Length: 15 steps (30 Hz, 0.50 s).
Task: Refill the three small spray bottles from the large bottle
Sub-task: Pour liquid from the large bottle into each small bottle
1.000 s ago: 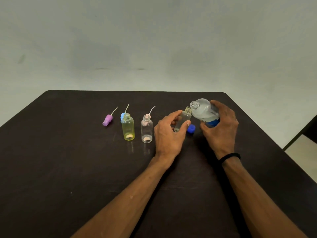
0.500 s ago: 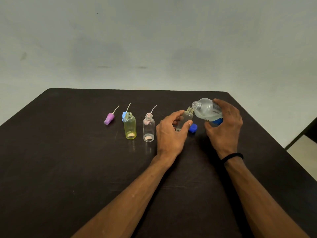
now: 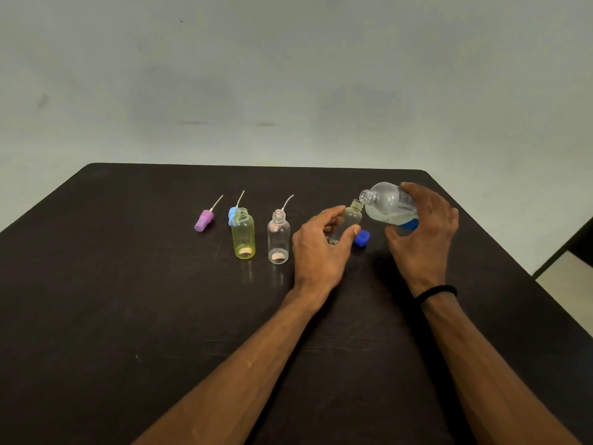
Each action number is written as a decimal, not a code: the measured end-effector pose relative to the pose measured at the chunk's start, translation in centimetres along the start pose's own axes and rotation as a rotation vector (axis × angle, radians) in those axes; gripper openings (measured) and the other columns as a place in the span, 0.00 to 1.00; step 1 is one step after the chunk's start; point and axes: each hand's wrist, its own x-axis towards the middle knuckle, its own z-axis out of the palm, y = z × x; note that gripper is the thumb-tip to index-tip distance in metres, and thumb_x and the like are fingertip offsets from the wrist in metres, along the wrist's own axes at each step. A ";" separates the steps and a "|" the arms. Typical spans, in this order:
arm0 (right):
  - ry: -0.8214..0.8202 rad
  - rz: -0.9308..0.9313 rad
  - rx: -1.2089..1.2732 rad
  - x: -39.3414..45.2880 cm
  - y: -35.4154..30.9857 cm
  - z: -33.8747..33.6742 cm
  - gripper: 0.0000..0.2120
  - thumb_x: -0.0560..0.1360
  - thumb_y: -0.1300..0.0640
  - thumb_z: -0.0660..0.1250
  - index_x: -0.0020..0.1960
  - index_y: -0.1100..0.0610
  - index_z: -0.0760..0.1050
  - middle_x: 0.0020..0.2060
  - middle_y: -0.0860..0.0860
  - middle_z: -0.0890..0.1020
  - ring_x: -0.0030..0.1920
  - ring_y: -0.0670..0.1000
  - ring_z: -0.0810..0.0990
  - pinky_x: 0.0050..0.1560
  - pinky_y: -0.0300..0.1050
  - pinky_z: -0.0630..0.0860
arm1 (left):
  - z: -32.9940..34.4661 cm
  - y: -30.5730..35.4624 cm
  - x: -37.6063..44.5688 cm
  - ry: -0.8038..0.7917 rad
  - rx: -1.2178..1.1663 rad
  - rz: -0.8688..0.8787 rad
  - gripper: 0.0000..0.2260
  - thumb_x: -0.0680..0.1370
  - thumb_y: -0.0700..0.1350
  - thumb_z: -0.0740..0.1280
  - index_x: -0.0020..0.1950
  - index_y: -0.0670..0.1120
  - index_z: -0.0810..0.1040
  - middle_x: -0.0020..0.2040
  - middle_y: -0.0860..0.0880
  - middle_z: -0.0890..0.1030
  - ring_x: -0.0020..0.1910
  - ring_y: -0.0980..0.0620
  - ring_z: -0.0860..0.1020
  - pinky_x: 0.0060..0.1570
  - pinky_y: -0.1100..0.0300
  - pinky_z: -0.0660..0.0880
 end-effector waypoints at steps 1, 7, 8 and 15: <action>-0.003 0.002 -0.002 0.0 0.0 0.0 0.38 0.67 0.68 0.79 0.74 0.51 0.74 0.70 0.53 0.77 0.74 0.57 0.72 0.78 0.76 0.56 | 0.0 0.0 0.0 -0.002 0.000 -0.001 0.21 0.76 0.49 0.79 0.69 0.51 0.82 0.58 0.55 0.86 0.54 0.63 0.82 0.55 0.69 0.79; 0.002 -0.022 -0.019 0.1 0.1 0.0 0.39 0.67 0.67 0.80 0.74 0.51 0.73 0.70 0.54 0.77 0.75 0.59 0.73 0.77 0.77 0.57 | 0.0 -0.1 0.1 -0.002 -0.002 -0.005 0.21 0.76 0.48 0.79 0.68 0.51 0.83 0.56 0.55 0.86 0.53 0.62 0.82 0.55 0.69 0.79; 0.002 -0.022 -0.020 0.2 0.1 -0.1 0.39 0.67 0.67 0.80 0.74 0.51 0.73 0.71 0.54 0.77 0.75 0.59 0.72 0.77 0.77 0.57 | 0.1 -0.2 0.1 -0.003 -0.003 -0.007 0.21 0.76 0.48 0.79 0.68 0.51 0.83 0.56 0.55 0.86 0.53 0.62 0.82 0.55 0.68 0.80; 0.013 -0.042 -0.031 0.2 0.2 -0.1 0.40 0.66 0.68 0.80 0.75 0.50 0.73 0.71 0.53 0.77 0.75 0.58 0.72 0.76 0.77 0.58 | 0.1 -0.3 0.1 -0.015 -0.004 -0.010 0.21 0.76 0.48 0.79 0.68 0.51 0.83 0.56 0.56 0.86 0.54 0.62 0.82 0.56 0.68 0.80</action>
